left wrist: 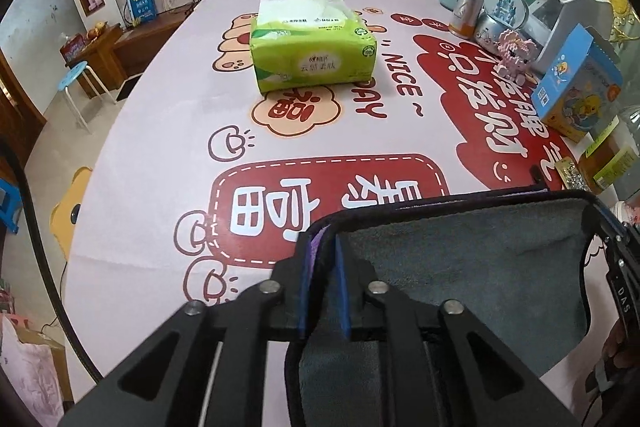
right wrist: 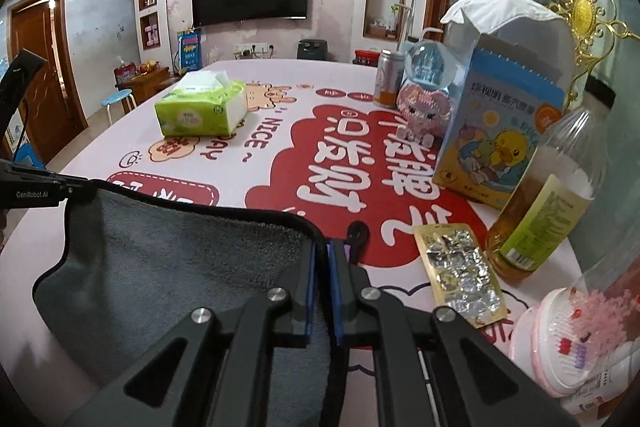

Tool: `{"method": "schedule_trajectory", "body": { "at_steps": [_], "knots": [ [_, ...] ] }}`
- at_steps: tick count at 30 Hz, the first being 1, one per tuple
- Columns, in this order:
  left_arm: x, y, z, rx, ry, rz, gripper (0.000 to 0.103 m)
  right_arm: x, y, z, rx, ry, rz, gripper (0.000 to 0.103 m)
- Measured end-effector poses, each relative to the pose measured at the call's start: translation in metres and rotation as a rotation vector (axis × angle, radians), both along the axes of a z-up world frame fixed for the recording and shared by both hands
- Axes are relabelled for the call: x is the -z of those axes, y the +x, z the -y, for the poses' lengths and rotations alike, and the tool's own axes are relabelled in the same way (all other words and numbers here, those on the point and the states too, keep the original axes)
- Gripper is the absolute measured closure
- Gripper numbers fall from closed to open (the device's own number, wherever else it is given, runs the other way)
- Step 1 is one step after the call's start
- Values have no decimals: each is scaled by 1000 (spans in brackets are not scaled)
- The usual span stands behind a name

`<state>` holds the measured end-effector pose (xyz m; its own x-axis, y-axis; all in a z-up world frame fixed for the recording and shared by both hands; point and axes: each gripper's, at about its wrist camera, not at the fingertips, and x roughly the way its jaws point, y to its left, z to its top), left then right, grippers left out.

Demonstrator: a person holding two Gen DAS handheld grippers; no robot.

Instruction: Fold towel

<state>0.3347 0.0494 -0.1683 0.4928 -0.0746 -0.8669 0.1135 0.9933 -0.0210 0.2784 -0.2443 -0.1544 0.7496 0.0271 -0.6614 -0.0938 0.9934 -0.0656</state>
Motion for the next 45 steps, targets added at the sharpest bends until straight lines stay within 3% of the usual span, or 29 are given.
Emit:
{"method": "schedule_trajectory", "body": {
  "at_steps": [1,2,3,5,9,11,14,17,19,26,30,39,45],
  "knots": [
    [0,0,0,-7,4,2,74,1,0,0,2,-1,-5,94],
    [0,0,-1,-15,6,5,70,2,1,-1,5,-2,-10,90],
    [0,0,-1,-19,2,8,67,2,1,-1,6,0,-13,86],
    [-2,-1,-3,-18,-6,4,66,2,2,0,7,7,-16,70],
    [-9,-7,-1,-14,13,14,53,-3,-1,0,9,15,-5,63],
    [-16,-13,0,-10,21,27,51,-8,-3,1,12,19,-3,57],
    [-24,-24,3,-3,27,33,45,-18,-9,3,32,30,9,43],
    [-34,-39,5,-7,45,44,33,-26,-17,5,54,41,11,34],
    [-39,-50,6,-9,54,47,25,-33,-23,6,56,53,9,30],
    [-52,-88,9,-4,37,31,13,-53,-51,3,26,67,10,16],
    [-59,-110,9,-16,28,32,0,-60,-72,-1,-6,95,-2,9],
    [-75,-165,4,-59,27,21,0,-64,-124,-10,-43,155,-80,0],
    [-88,-207,8,-46,34,43,1,-70,-158,-13,-75,178,-144,0]
  ]
}}
